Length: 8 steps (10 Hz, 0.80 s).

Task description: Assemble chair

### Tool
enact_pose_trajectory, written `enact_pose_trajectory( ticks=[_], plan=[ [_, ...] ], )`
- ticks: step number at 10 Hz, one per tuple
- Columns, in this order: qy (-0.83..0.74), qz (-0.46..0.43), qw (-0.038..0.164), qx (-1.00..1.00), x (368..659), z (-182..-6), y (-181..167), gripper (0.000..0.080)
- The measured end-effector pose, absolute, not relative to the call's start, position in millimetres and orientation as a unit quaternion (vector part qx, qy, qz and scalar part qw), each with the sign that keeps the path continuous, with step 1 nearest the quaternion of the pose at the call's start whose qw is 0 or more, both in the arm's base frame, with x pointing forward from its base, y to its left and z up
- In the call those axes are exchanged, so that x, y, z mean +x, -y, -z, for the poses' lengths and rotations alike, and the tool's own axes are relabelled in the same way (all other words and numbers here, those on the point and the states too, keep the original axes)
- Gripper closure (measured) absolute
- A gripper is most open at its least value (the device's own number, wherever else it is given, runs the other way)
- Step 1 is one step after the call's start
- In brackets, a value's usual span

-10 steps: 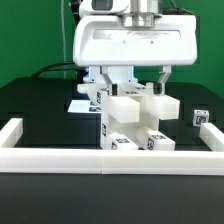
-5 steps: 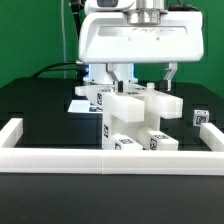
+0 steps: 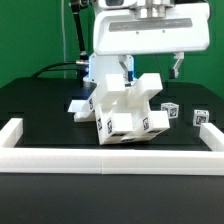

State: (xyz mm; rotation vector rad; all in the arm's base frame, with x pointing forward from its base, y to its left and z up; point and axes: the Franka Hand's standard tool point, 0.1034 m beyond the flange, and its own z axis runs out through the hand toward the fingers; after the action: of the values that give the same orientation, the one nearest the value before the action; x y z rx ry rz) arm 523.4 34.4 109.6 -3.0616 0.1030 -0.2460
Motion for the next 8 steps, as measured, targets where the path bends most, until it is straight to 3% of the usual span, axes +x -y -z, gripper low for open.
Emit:
enact_pose_trajectory(
  ticks=[8],
  plan=[
    [0.005,0.090,0.025,-0.996,528.0,-125.2,9.7,0.0151]
  ],
)
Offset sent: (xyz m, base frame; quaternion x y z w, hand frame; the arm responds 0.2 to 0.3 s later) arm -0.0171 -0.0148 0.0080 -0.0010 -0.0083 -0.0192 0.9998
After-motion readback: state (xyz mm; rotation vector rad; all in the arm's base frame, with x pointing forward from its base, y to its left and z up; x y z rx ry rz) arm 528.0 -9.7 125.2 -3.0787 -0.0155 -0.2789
